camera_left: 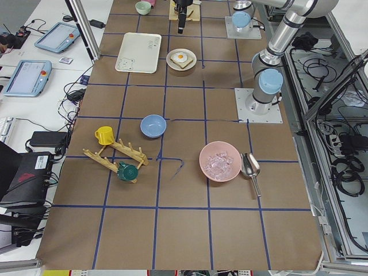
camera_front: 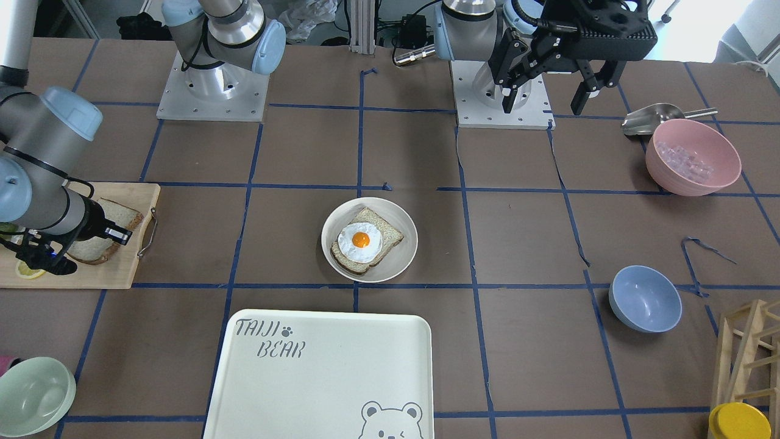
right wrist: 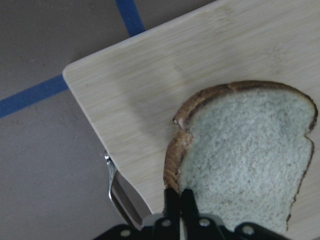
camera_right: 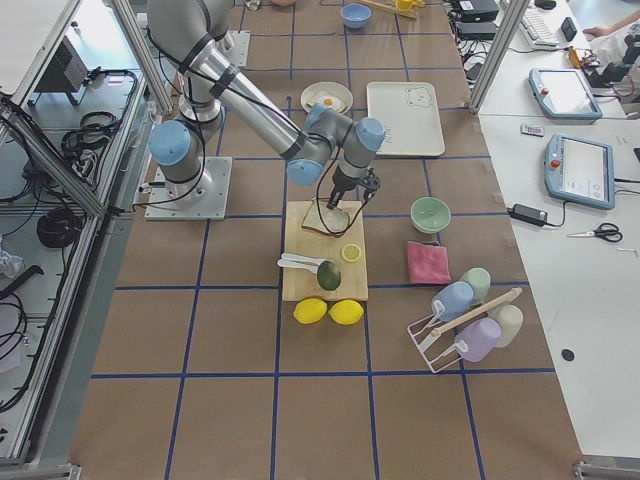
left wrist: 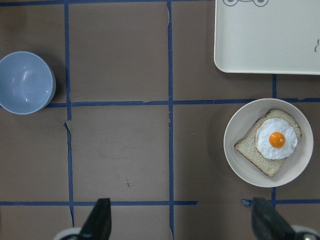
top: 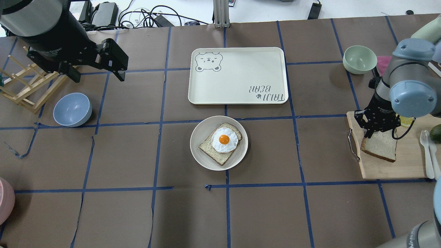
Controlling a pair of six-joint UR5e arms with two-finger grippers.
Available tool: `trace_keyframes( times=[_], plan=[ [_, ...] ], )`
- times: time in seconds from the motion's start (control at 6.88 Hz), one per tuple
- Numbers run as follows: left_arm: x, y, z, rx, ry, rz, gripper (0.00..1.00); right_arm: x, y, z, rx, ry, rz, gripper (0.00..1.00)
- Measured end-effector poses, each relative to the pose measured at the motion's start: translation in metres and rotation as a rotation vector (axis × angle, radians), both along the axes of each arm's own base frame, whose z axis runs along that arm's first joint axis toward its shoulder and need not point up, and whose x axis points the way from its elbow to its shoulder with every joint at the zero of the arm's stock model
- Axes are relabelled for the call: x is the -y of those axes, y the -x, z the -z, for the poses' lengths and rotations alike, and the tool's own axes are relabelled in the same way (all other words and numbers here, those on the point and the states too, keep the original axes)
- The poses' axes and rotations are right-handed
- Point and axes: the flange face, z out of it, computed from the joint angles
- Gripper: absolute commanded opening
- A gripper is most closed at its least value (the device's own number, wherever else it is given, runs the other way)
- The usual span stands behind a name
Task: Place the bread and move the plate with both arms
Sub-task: 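Lift the bread slice with the right gripper and carry it toward the plate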
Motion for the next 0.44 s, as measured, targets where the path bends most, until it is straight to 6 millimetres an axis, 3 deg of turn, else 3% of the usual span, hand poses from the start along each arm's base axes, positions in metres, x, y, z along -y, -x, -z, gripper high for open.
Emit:
trace_keyframes(
  times=[0.29, 0.44],
  plan=[
    [0.0, 0.0, 0.0, 0.0, 0.001, 0.0, 1.0, 0.012, -0.008, -0.036, 0.018, -0.033, -0.014, 0.0],
    [0.0, 0.0, 0.0, 0.0, 0.001, 0.0, 1.0, 0.019, -0.021, -0.055, 0.021, -0.034, -0.037, 0.0]
  ],
)
